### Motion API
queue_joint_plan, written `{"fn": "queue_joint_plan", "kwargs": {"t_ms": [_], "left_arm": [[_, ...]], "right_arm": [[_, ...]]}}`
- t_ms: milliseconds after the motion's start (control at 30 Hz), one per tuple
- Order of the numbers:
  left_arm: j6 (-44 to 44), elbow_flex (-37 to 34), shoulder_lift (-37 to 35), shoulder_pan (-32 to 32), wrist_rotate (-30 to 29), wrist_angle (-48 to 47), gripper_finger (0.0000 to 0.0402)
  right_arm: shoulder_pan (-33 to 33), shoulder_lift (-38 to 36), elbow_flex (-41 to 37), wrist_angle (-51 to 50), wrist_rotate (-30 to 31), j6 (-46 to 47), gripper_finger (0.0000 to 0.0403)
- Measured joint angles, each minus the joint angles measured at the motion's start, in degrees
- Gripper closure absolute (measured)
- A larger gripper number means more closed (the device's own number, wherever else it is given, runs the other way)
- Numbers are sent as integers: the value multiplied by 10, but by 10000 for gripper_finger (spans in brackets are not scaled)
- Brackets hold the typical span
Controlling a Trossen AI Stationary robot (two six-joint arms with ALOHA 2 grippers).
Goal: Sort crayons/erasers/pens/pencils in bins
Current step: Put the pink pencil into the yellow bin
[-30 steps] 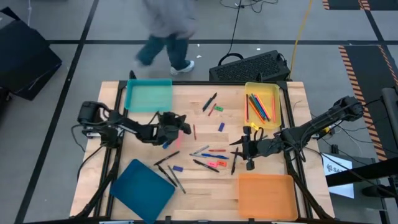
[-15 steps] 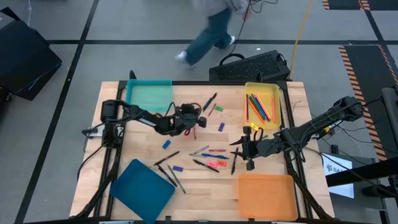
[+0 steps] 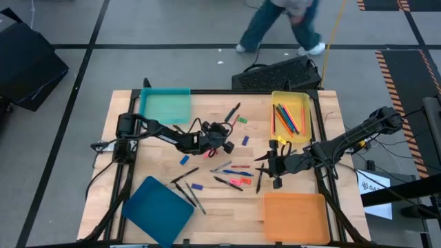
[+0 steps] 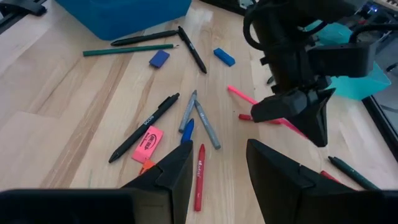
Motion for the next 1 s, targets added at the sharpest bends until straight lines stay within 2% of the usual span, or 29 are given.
{"fn": "queue_joint_plan", "kwargs": {"t_ms": [167,300,433,500,600,700,1000], "left_arm": [[9,0,0,-8,0,-3,360],[33,0,-1,-11,0,-1,317],[19,0,-48,-22,9,-72,274],[13,0,-85,-38,-10,-128,261],[-9,-14,-127,-60,-68,-211,253],[-60,-39,-151,-56,-81,-254,252],[-136,-150,-152,-58,-68,-171,252]], "right_arm": [[-10,0,0,0,0,0,261],[-14,0,0,1,-1,-3,261],[-14,0,0,0,-2,1,261],[-14,0,0,-5,-2,5,261],[-13,0,0,-7,-4,6,261],[-13,0,0,-7,-4,6,261],[-13,0,0,-7,-4,6,261]]}}
